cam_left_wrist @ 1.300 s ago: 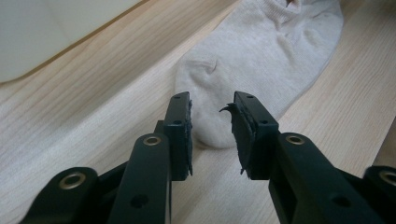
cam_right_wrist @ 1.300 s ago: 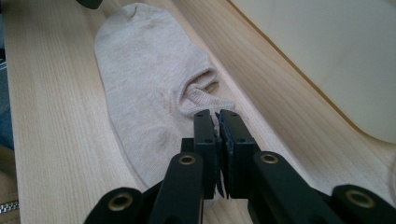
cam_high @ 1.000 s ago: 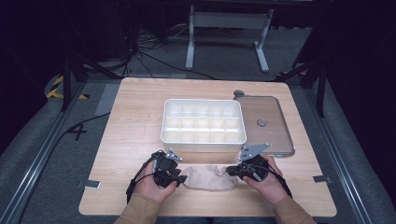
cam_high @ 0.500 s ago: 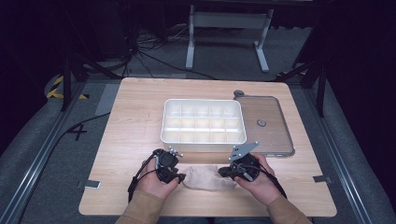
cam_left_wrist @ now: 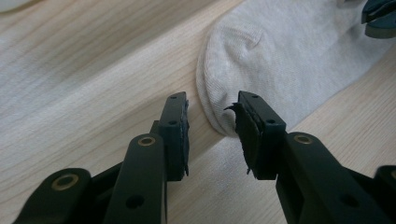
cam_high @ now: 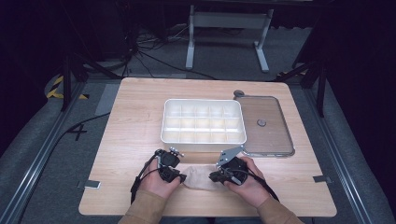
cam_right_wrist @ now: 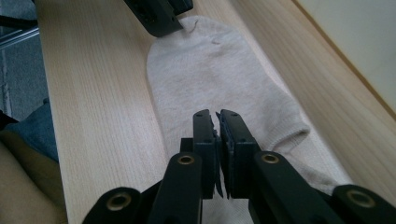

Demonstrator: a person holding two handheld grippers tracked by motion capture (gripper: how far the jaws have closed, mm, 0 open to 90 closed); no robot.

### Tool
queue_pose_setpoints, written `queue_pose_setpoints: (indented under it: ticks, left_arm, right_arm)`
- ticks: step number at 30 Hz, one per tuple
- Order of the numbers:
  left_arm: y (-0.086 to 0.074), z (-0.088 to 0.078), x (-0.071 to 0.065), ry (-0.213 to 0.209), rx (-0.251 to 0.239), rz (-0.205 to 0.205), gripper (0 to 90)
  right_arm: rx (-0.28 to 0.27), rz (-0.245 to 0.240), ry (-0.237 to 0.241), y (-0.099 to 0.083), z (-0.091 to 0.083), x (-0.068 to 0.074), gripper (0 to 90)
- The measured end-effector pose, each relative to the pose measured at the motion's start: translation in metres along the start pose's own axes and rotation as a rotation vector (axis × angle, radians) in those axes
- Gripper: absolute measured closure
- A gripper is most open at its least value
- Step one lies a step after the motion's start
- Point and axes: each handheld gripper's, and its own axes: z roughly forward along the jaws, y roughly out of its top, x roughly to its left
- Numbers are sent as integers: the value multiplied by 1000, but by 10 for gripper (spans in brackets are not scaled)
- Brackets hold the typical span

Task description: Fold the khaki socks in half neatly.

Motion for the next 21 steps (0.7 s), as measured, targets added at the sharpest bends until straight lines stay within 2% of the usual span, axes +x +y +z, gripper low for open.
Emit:
queue_pose_setpoints:
  ticks: [3, 5, 7, 14, 19, 21]
  left_arm:
    - [0, 1, 0, -10, -1, -3, 645]
    - [0, 1, 1, -1, 1, 7, 661]
    - [0, 1, 0, -13, 6, 9, 675]
    - [0, 3, -3, -23, 22, 23, 813]
    - [-1, 3, -3, -18, 19, 25, 815]
    - [-1, 3, -2, -31, 18, 18, 802]
  right_arm:
    - [3, -4, 3, 0, 4, 1, 867]
    - [2, -9, 8, 1, 6, 3, 872]
    - [1, -11, 7, 1, 8, 4, 876]
    - [13, -22, 9, 1, 17, 8, 882]
    - [15, -22, 21, -2, 20, 7, 884]
    - [11, -17, 29, -3, 20, 7, 885]
